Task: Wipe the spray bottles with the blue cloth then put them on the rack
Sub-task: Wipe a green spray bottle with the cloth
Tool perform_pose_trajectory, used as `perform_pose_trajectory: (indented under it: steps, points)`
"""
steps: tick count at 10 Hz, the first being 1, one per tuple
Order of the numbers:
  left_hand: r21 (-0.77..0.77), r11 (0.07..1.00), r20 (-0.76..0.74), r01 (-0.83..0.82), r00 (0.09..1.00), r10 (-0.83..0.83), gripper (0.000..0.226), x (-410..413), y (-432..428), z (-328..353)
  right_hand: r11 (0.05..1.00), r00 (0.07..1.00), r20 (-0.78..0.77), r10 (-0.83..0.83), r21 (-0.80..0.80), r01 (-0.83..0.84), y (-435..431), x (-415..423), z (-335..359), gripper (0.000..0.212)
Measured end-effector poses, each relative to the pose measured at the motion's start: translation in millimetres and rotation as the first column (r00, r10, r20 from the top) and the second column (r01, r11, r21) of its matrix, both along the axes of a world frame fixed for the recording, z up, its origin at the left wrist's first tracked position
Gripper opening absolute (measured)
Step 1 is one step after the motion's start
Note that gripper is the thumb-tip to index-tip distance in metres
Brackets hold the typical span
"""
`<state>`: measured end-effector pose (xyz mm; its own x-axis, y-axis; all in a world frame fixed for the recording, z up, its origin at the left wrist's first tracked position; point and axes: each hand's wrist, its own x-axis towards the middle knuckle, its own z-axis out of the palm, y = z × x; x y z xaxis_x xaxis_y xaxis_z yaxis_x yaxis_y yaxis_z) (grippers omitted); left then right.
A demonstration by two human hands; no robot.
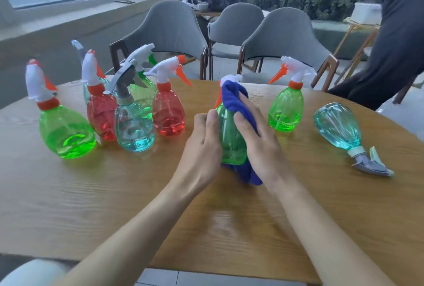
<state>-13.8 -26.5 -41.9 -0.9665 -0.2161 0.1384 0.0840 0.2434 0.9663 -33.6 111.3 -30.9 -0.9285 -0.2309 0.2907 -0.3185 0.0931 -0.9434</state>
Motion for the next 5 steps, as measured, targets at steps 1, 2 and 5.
perform_pose_trajectory:
  steps: [1,2,5]
  points:
    - [-0.036,0.999,-0.006,-0.040,0.999,0.040,0.051,-11.9,-4.4,-10.8,0.999,0.999,-0.031,0.045,-0.011,-0.045,-1.7,6.6,1.4,0.042]
    - [-0.039,0.998,0.009,-0.056,0.998,0.057,0.050,-22.8,-9.2,-26.5,0.999,0.982,-0.187,0.027,0.038,-0.021,-7.1,14.9,-7.9,0.026]
    - [-0.135,0.989,-0.074,0.056,0.995,-0.067,0.040,13.0,13.3,2.3,0.929,0.987,0.130,-0.094,-0.344,0.134,4.8,0.5,-1.4,0.012]
